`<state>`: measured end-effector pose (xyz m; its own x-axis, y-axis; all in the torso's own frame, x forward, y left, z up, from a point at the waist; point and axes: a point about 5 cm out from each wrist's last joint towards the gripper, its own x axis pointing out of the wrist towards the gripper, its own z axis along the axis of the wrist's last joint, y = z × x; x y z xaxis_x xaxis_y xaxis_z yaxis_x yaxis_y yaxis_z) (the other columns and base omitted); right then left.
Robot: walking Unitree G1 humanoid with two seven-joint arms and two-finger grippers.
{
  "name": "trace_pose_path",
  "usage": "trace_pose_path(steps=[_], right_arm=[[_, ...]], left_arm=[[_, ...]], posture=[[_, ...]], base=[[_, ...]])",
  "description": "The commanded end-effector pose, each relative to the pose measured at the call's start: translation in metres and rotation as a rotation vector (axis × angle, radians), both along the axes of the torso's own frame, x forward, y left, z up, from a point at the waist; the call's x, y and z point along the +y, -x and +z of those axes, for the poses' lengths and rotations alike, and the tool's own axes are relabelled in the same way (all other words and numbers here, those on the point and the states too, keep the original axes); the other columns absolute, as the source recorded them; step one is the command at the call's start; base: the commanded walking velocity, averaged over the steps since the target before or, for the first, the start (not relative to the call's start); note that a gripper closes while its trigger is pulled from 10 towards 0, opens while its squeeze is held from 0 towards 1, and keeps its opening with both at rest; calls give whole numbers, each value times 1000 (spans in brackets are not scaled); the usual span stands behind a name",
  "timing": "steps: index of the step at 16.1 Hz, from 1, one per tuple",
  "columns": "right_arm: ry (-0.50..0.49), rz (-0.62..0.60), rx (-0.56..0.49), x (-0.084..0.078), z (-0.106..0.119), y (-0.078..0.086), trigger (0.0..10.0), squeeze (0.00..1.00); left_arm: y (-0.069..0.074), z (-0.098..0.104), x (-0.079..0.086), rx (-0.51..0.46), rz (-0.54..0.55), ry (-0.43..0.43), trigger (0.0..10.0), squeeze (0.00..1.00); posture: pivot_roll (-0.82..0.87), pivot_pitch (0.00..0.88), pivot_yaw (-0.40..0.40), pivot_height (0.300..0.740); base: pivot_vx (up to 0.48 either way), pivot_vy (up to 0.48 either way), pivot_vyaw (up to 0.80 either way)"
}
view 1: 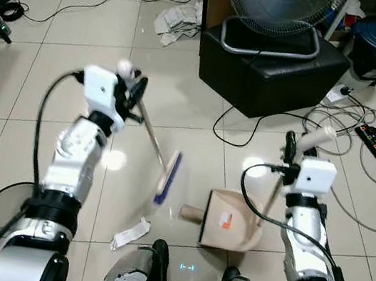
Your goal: Sweep floor
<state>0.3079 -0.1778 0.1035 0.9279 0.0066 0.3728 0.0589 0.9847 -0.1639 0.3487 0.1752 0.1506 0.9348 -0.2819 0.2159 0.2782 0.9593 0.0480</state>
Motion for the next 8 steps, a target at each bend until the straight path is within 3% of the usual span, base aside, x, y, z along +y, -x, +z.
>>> trace_pose_path(steps=[1,4,8], right_arm=[[0,20,-7,5,1,0,10000,0],[-6,25,9,11,-2,1,10000,0],[-12,13,45,18,-6,-5,10000,0]], left_arm=[[6,-10,5,15,15,-39,10000,0],[13,-26,0,63,-24,-73,10000,0],[22,-48,-21,126,-88,-84,10000,0]], posture=[[80,192,121,740],[87,197,118,740],[102,236,120,740]], base=[[0,0,0],[0,0,0],[0,0,0]])
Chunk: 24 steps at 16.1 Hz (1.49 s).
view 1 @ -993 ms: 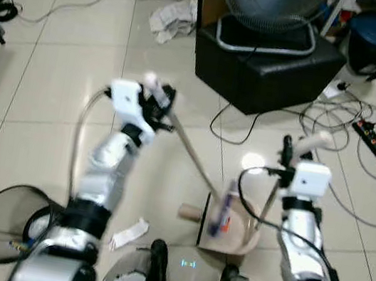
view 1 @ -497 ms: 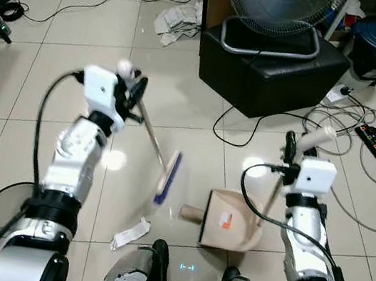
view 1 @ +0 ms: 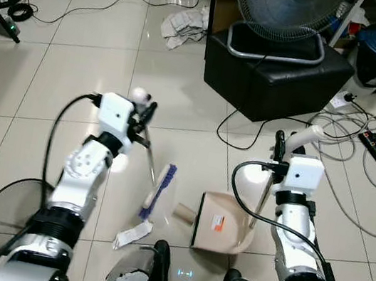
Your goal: Sweep floor
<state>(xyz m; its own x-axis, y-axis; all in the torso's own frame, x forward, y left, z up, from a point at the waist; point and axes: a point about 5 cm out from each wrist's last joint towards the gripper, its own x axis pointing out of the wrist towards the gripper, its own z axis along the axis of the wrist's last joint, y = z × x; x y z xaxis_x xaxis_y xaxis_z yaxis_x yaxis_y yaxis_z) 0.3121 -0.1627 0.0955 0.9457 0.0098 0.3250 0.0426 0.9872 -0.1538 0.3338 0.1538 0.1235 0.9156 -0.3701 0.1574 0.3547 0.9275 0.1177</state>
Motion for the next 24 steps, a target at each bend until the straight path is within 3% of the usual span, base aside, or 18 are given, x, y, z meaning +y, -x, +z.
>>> trace_pose_path(steps=[1,5,13,15,18,20,22,24], right_arm=[[2,0,-4,4,2,-3,10000,0],[29,-28,-10,1,18,-22,10000,0],[59,-44,-17,-8,24,-30,10000,0],[55,-32,-12,-10,22,-27,10000,0],[42,-44,-7,-13,5,-10,10000,0],[28,-32,14,-8,-4,-3,10000,0],[43,-16,28,4,-10,-1,10000,0],[34,-6,44,14,-15,2,10000,0]], left_arm=[[9,-22,-6,95,-31,2,10000,0],[18,-22,-9,97,-102,-6,10000,0],[27,-16,0,105,-153,-28,10000,0],[23,-14,10,96,-94,-44,10000,0],[17,-16,23,99,93,-17,10000,0],[19,-19,19,108,110,13,10000,0],[20,-21,3,118,52,21,10000,0],[26,-26,-8,140,6,17,10000,0]], posture=[[109,234,124,740],[126,242,120,740],[121,241,110,740],[114,231,100,740],[110,238,103,740],[111,225,109,740],[124,263,117,740],[127,245,114,740]], base=[[0,0,0],[0,0,0],[0,0,0],[0,0,0],[0,0,0],[0,0,0],[0,0,0],[0,0,0]])
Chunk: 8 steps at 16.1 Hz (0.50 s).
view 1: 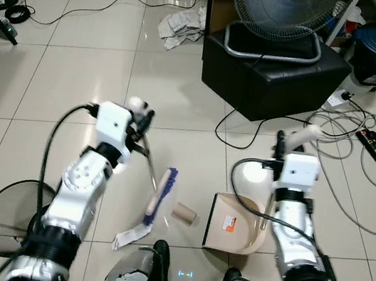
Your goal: Sweep floor
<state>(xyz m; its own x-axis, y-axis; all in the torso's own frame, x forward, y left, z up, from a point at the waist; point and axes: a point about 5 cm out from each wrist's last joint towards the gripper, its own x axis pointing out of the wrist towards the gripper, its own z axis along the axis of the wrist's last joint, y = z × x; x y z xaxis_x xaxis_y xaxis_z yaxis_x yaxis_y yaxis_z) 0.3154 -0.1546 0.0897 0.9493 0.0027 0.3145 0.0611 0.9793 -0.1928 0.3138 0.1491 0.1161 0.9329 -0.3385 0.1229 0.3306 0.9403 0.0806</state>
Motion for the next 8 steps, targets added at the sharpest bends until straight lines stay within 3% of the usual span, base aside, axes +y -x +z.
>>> trace_pose_path(steps=[1,3,5,6,8], right_arm=[[-6,19,43,11,-11,6,10000,0],[-16,19,54,15,-12,4,10000,0],[-28,6,59,16,-13,5,10000,0],[-43,-7,60,16,-14,6,10000,0],[-95,-23,48,13,-12,6,10000,0]], left_arm=[[7,-21,-6,110,-30,7,10000,0],[5,-23,-12,149,-26,52,10000,0],[0,-21,-17,172,9,156,10000,0],[-9,-13,-20,169,68,280,10000,0],[-16,-3,-20,162,116,410,10000,0]], posture=[[134,249,120,740],[140,278,126,740],[132,260,126,740],[127,257,126,740],[118,247,124,740]], base=[[0,0,0],[0,0,0],[0,0,0],[0,0,0],[0,0,0]])
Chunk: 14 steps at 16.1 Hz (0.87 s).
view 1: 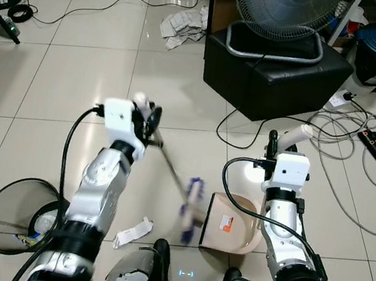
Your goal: Sweep floor
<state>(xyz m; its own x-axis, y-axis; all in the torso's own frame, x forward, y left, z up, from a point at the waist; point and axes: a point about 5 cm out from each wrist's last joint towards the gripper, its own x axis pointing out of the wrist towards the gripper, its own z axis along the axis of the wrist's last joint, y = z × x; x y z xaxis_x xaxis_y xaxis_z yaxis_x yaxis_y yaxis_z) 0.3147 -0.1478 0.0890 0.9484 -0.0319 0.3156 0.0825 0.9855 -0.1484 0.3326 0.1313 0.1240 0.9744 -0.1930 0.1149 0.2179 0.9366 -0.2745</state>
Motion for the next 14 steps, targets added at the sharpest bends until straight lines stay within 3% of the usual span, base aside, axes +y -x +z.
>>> trace_pose_path(steps=[1,4,6,10,14], right_arm=[[-67,-6,44,4,-10,6,10000,0],[-113,-46,27,-9,-8,6,10000,0],[-113,-50,13,-15,-6,8,10000,0],[-103,-65,-4,-25,-5,12,10000,0],[-107,-92,31,-29,-13,17,10000,0]], left_arm=[[1,-9,-2,56,4,87,10000,0],[-1,-5,-1,46,-19,104,10000,0],[-1,-1,-1,15,-61,50,10000,0],[-9,35,13,-144,-54,-8,10000,0],[-9,58,34,-257,-7,-75,10000,0]], posture=[[117,243,125,740],[111,233,128,740],[105,216,128,740],[106,198,128,740],[117,110,99,740]], base=[[0,0,0],[0,0,0],[0,0,0],[0,0,0],[0,0,0]])
